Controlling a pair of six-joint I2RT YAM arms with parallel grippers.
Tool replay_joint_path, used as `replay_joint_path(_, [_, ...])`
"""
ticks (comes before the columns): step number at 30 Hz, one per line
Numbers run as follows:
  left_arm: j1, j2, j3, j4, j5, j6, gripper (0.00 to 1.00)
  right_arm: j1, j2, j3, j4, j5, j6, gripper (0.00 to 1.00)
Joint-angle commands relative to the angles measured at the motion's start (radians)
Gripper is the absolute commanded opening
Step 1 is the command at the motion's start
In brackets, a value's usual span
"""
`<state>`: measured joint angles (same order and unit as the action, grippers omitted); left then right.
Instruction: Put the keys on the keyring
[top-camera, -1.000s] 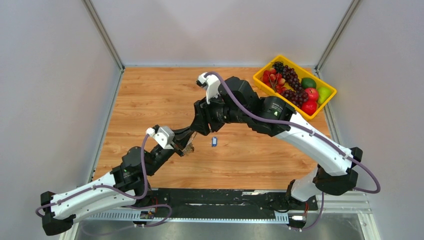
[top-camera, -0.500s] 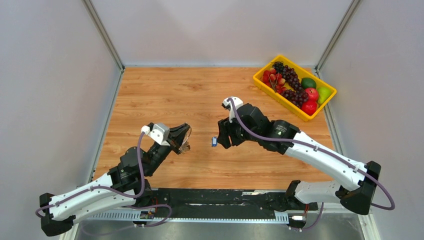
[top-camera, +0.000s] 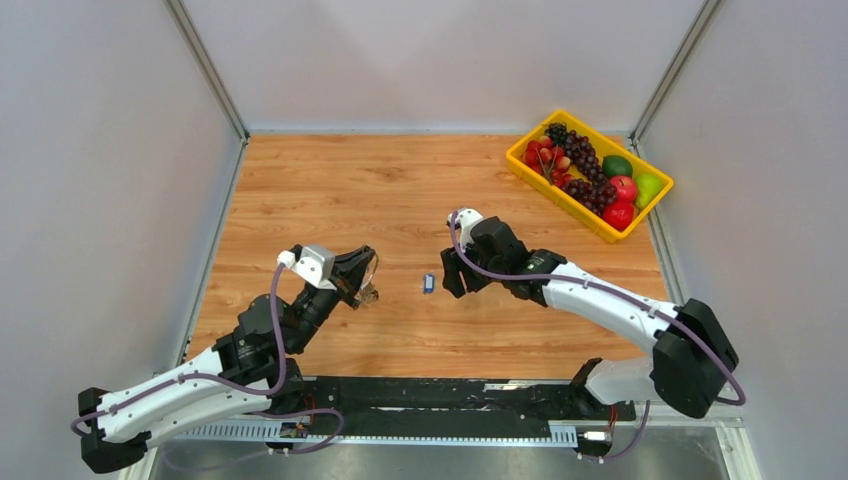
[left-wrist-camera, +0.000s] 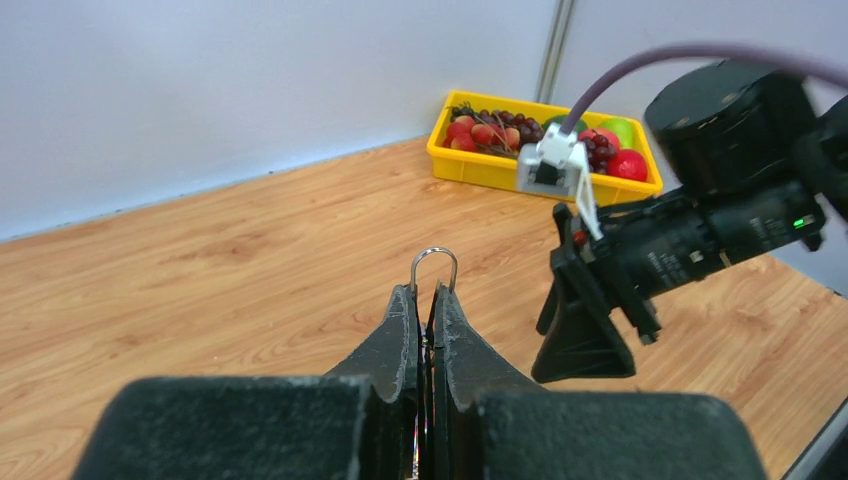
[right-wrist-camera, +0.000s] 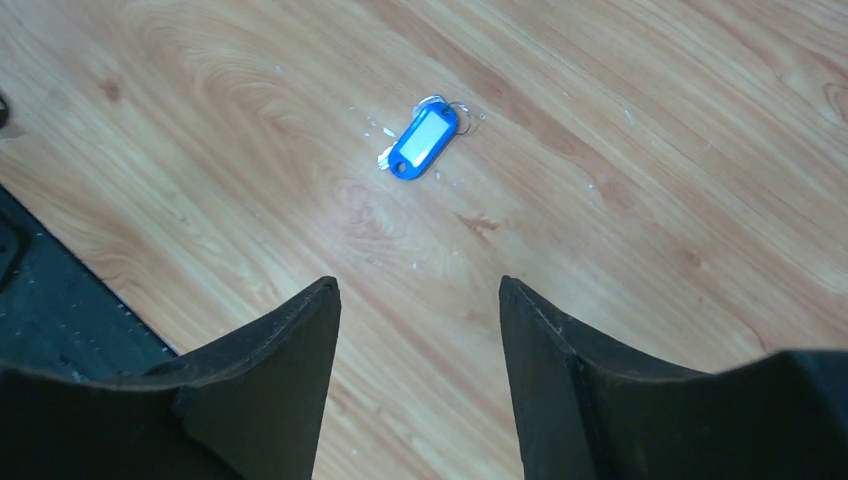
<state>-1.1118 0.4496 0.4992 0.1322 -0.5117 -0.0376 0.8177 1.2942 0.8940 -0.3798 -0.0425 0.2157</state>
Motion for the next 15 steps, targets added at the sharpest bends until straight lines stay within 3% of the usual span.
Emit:
replay_joint_path(1, [0.001,-0.03,0.041,0.019,-0.003,-0.021,0.0,-0.059,0.064,-0.068,0.236,-0.163,-0.108,0.64])
replay_joint_path(15, [0.001,-0.036,0.013,0.029,0.05,-0.059,0.0,-0.173,0.322,-0.055,0.522,-0.325,-0.101,0.67])
